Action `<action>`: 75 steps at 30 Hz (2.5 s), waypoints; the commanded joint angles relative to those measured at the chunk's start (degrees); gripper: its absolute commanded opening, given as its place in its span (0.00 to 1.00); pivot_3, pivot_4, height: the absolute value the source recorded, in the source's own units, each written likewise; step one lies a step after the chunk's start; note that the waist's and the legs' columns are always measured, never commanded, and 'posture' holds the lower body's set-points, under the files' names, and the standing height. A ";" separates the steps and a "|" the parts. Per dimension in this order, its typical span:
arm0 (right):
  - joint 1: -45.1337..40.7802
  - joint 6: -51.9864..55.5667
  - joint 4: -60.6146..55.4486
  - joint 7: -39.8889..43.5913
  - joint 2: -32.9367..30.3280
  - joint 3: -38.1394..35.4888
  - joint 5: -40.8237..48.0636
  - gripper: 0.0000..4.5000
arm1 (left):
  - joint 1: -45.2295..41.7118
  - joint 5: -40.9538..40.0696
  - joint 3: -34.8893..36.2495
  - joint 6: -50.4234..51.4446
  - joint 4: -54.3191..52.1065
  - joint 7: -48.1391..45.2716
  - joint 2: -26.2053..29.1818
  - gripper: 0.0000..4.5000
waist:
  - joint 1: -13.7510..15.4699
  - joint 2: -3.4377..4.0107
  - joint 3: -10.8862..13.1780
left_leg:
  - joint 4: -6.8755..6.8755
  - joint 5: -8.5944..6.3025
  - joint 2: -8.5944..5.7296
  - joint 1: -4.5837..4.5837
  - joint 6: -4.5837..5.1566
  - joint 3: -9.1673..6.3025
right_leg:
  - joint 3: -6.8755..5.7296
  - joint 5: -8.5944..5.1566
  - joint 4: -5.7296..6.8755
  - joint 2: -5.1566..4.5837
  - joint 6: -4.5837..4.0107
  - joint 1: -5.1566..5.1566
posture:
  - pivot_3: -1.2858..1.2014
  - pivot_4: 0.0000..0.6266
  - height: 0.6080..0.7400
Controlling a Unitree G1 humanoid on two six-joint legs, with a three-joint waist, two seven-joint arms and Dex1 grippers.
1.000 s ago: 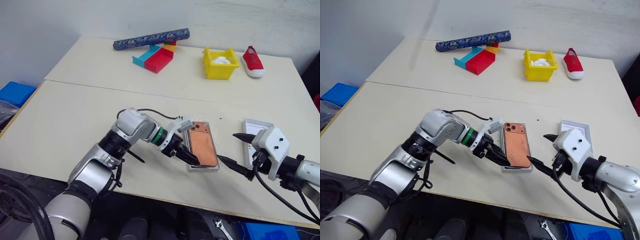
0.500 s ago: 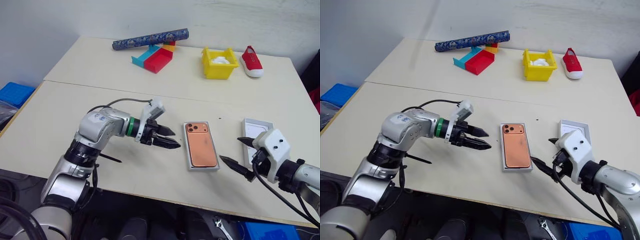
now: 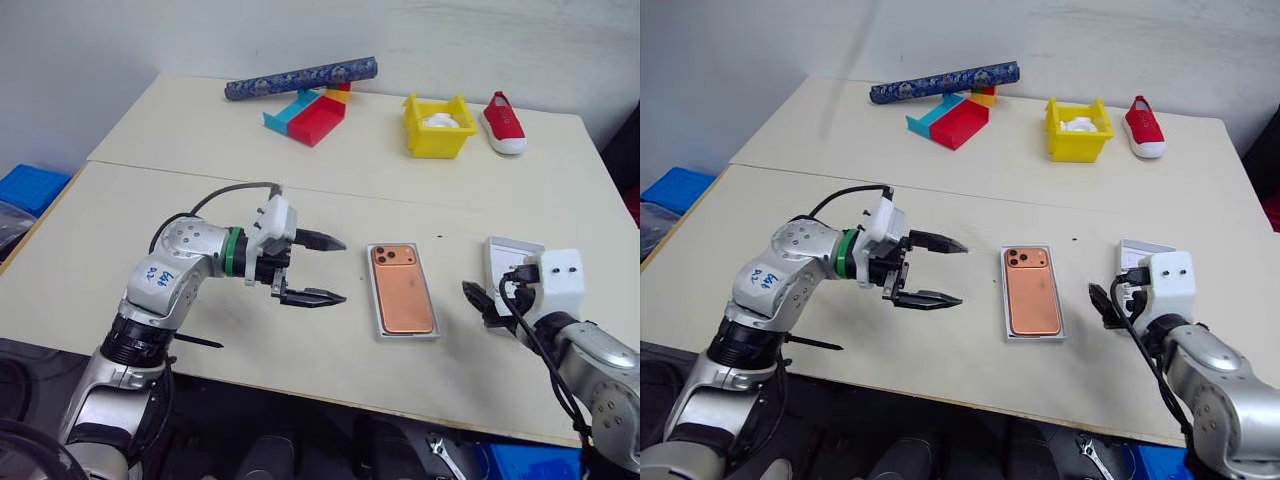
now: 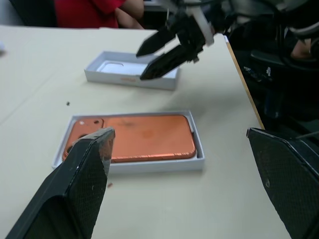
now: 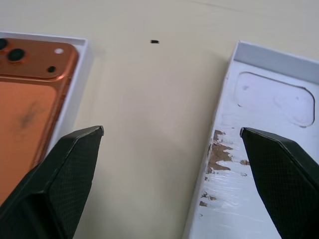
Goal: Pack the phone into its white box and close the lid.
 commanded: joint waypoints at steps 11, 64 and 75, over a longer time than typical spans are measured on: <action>-4.47 -7.78 11.78 -4.13 5.25 6.02 -7.68 0.41 | -2.37 0.65 1.37 -1.66 -0.37 1.57 -0.92 1.00 | -1.39 0.03 0.00 | 0.00 0.02 -0.02 0.01 0.05 0.05 | 0.03 0.01 0.20 0.06 0.01 -0.03 | 0.52 0.24 1.00; 0.87 -23.86 13.67 -17.29 12.58 20.40 69.25 0.00 | -1.24 14.87 -5.60 -9.89 17.19 4.81 -4.97 0.01 | -1.97 0.20 0.10 | -0.03 -0.03 0.00 0.02 0.20 0.04 | 0.10 0.04 0.11 0.04 0.02 0.00 | 0.52 0.24 1.00; 6.33 -25.44 3.86 -12.80 1.76 12.71 71.52 0.76 | -5.03 17.78 -7.20 -13.84 25.28 4.57 -12.78 0.00 | -1.21 0.19 0.10 | 0.01 -0.05 0.00 -0.02 0.24 0.10 | 0.10 0.06 0.08 0.03 0.07 0.00 | 0.52 0.24 1.00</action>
